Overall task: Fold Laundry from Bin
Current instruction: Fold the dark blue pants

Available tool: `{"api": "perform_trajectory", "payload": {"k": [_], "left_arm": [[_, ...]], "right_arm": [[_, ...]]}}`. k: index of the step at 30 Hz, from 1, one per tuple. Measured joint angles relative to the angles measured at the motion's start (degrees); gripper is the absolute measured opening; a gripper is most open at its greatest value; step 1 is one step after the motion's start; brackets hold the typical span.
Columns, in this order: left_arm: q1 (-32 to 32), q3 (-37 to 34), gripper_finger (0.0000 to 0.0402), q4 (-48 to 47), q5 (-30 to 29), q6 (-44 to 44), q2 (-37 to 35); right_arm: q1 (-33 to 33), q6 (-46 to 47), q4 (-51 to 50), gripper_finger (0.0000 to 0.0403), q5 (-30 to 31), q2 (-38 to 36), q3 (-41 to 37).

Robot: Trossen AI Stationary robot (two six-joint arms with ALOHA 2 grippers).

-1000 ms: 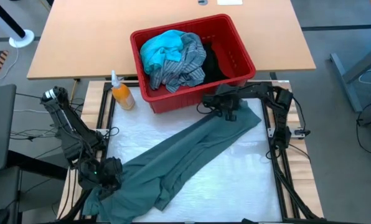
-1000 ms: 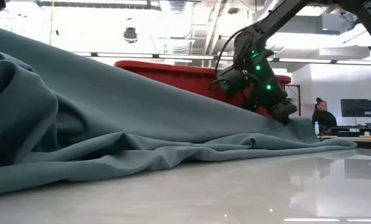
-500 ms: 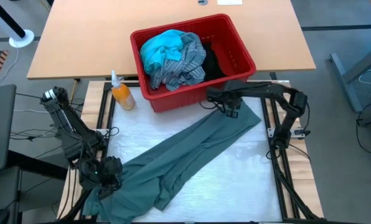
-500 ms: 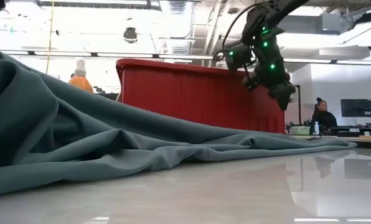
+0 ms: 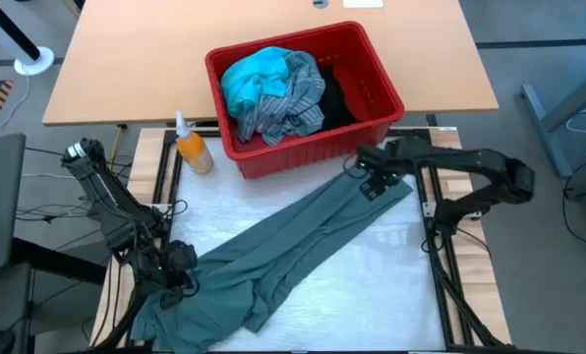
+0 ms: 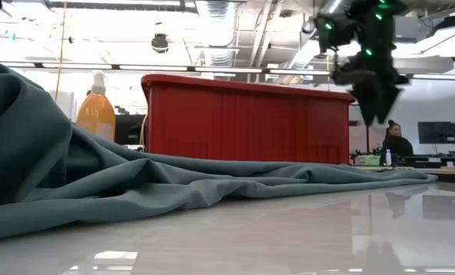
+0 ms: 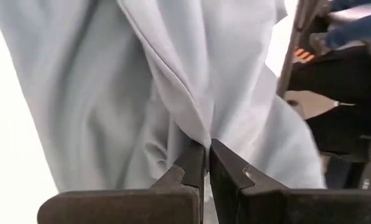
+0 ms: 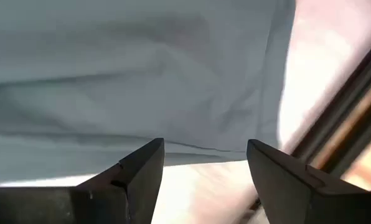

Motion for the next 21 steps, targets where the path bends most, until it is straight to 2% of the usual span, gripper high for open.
{"api": "perform_trajectory", "payload": {"k": [4, 8, 16, 21], "left_arm": [[-0.02, -0.02, 0.0, -1.53, 0.01, 0.01, 0.0], [-0.02, -0.02, 0.0, -1.96, -0.59, 0.78, 0.0], [0.02, -0.02, 0.0, -2.14, -0.2, 1.91, 0.0], [0.04, -0.02, 0.0, -2.08, -0.14, 1.09, 0.0]], "right_arm": [[-1.48, 10.63, 2.65, 0.0259, -0.09, -6.0, -8.93], [-0.12, 19.43, 5.73, 0.0259, -0.16, -10.86, -16.77], [-1.97, 23.26, 11.01, 0.0254, 4.11, -11.93, -23.42], [-4.38, 23.07, 16.73, 0.0238, 4.3, -11.7, -25.45]]}}
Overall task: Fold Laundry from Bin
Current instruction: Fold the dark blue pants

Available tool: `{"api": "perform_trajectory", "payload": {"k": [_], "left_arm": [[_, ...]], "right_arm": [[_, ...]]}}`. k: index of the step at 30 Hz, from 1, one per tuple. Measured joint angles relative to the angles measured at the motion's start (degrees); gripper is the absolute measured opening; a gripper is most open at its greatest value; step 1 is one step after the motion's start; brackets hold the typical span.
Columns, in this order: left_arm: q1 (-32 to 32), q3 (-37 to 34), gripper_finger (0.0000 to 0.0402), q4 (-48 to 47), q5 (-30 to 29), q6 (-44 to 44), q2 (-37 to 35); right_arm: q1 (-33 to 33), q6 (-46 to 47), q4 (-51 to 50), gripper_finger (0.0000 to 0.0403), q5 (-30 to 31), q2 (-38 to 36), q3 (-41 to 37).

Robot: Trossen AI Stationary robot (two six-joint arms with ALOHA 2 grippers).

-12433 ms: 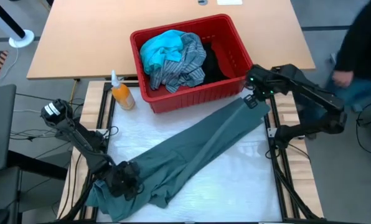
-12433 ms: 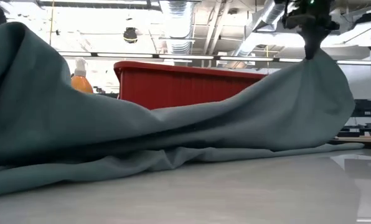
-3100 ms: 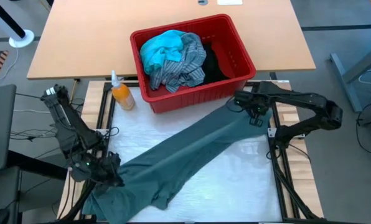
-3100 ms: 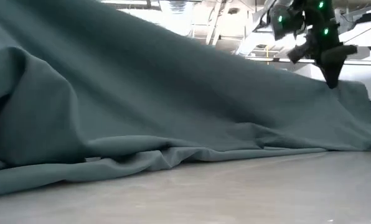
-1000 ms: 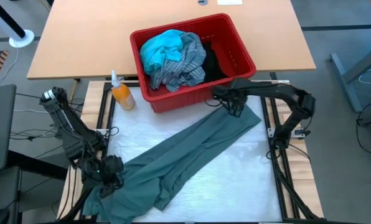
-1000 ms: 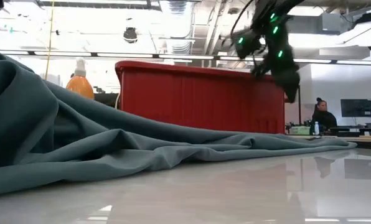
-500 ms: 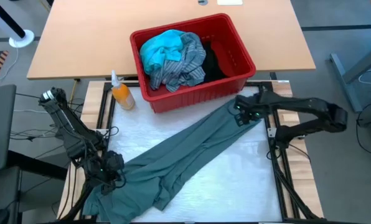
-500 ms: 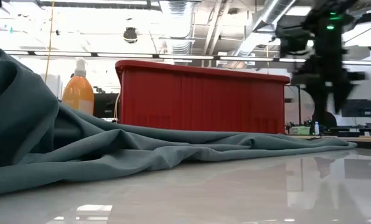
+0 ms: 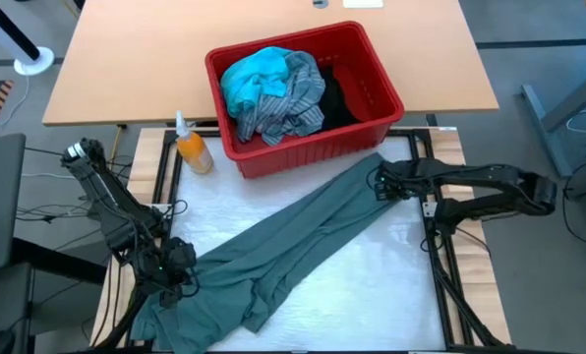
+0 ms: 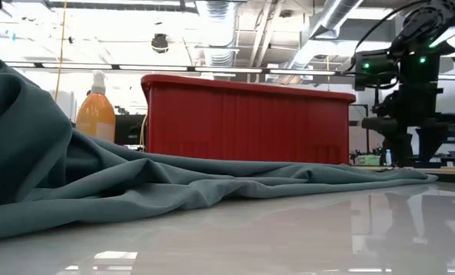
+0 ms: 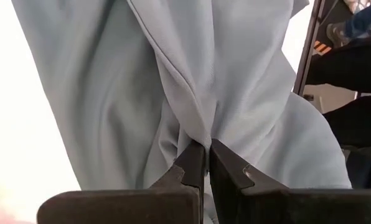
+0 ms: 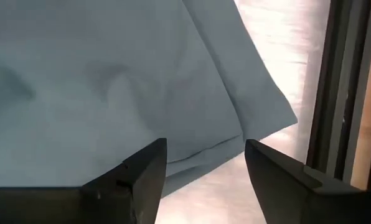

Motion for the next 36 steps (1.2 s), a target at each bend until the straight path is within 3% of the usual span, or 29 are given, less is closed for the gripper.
{"api": "perform_trajectory", "payload": {"k": [12, 21, 25, 31, 36], "left_arm": [[-0.01, 0.0, 0.0, 0.1, 0.02, -0.95, 0.0], [-0.01, 0.0, 0.0, 0.1, -1.4, -0.91, 0.0], [-0.01, 0.0, 0.0, 0.1, -1.36, -0.91, 0.0], [-0.01, 0.0, 0.0, 0.08, -0.89, -0.9, 0.0], [-0.01, 0.0, 0.0, 0.1, -0.36, -0.62, 0.0]], "right_arm": [[-1.2, -0.87, 0.24, 0.02, -0.15, 0.07, -0.94], [-1.92, -3.35, 3.68, 0.0176, -0.14, 6.34, -0.92], [-1.89, -4.39, 4.46, 0.0138, -1.3, 8.28, -0.86], [-1.91, -8.7, 3.74, 0.0031, -2.21, 7.02, -0.17], [-3.42, -13.27, -1.45, 0.0024, -1.52, 4.8, 4.06]]}}
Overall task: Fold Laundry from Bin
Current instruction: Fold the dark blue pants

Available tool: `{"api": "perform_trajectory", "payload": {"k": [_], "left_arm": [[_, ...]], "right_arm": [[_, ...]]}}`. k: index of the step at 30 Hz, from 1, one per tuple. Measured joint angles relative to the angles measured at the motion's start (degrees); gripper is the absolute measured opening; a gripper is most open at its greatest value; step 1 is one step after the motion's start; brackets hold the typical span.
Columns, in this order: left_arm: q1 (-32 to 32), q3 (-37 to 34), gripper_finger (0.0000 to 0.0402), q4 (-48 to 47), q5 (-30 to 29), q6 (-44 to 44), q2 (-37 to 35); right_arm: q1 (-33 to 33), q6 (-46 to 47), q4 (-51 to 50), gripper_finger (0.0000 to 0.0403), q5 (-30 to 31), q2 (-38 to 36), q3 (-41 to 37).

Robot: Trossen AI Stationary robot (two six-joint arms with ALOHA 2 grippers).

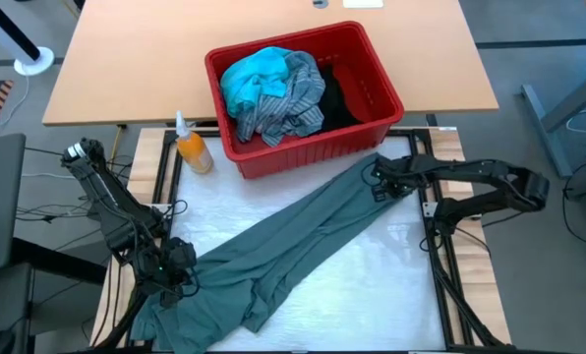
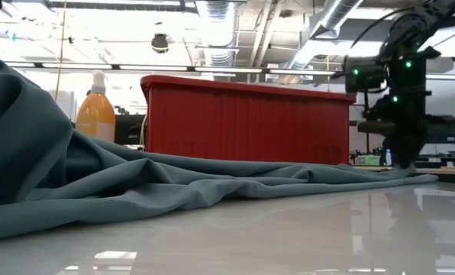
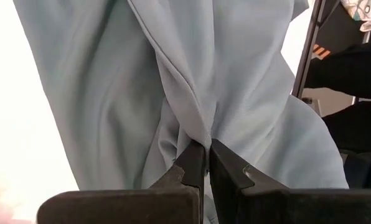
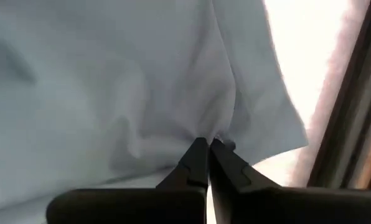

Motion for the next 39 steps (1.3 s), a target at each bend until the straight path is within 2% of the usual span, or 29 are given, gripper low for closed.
{"api": "perform_trajectory", "payload": {"k": [7, 12, 20, 30, 39], "left_arm": [[0.89, 0.0, 0.0, -0.02, -3.58, 2.04, 0.0], [3.45, 0.0, 0.0, -0.04, -3.75, 4.4, 0.0], [5.37, 0.0, 0.0, -3.95, -3.28, 5.63, 0.0], [5.42, -0.38, 0.0, -16.88, -3.15, 0.48, -0.02], [6.14, -7.65, 0.0, -14.06, -1.78, 0.16, -0.02]], "right_arm": [[-4.21, -10.97, -10.56, 0.0023, 2.96, 0.44, 7.69], [-6.07, -13.6, -16.15, 0.0025, 5.82, 1.75, 11.14], [-6.3, -14.81, -18.04, 0.0027, 5.94, 5.12, 11.17], [-4.31, -15.29, -17.98, 0.003, 5.94, 9.44, 11.17], [-4.45, -15.46, -17.65, 0.0035, 6.26, 13.4, 11.15]]}}
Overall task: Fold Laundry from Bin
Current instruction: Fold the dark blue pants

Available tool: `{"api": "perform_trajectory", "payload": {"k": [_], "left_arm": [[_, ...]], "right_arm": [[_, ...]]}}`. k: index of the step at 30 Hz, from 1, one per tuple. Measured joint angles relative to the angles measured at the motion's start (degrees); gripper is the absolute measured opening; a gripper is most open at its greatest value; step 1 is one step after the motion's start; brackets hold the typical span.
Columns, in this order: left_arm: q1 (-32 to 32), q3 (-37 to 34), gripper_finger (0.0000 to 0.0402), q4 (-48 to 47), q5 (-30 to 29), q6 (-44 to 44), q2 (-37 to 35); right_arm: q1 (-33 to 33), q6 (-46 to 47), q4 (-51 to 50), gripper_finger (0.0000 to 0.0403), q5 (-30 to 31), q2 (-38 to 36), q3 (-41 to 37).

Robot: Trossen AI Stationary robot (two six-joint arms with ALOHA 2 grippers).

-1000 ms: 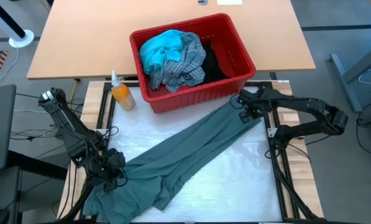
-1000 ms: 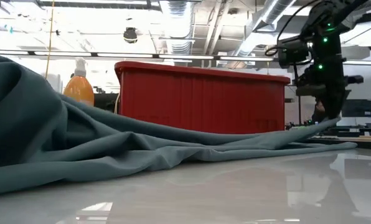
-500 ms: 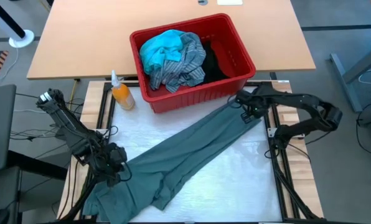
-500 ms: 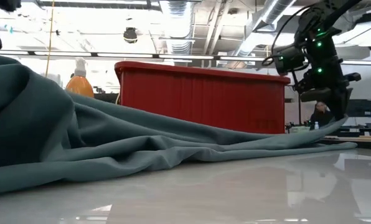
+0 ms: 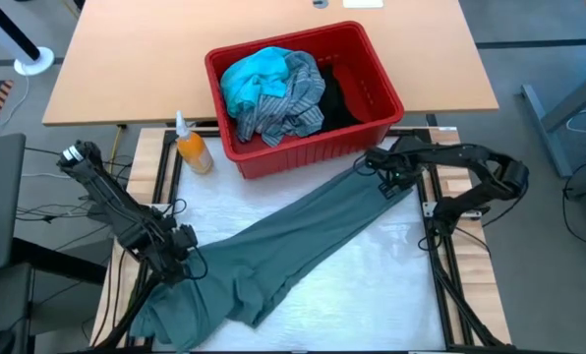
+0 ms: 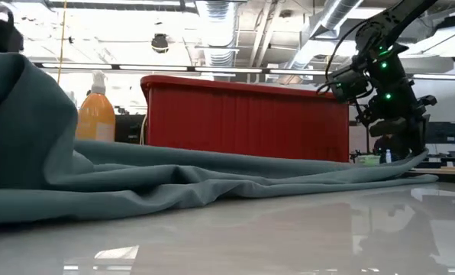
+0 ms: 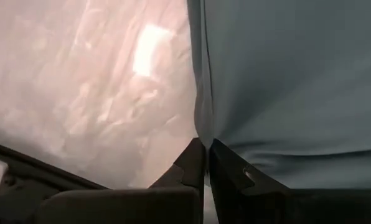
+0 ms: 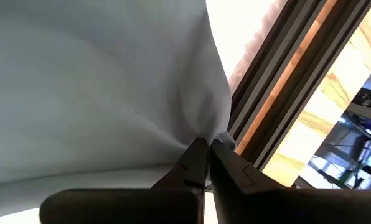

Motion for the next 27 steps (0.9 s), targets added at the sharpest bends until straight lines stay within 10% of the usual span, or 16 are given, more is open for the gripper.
{"api": "perform_trajectory", "payload": {"k": [27], "left_arm": [[5.01, -4.16, 0.0, 12.39, 4.2, 12.71, 0.02]], "right_arm": [[0.11, -2.8, -11.83, 0.0183, -0.31, 0.95, 6.7]]}}
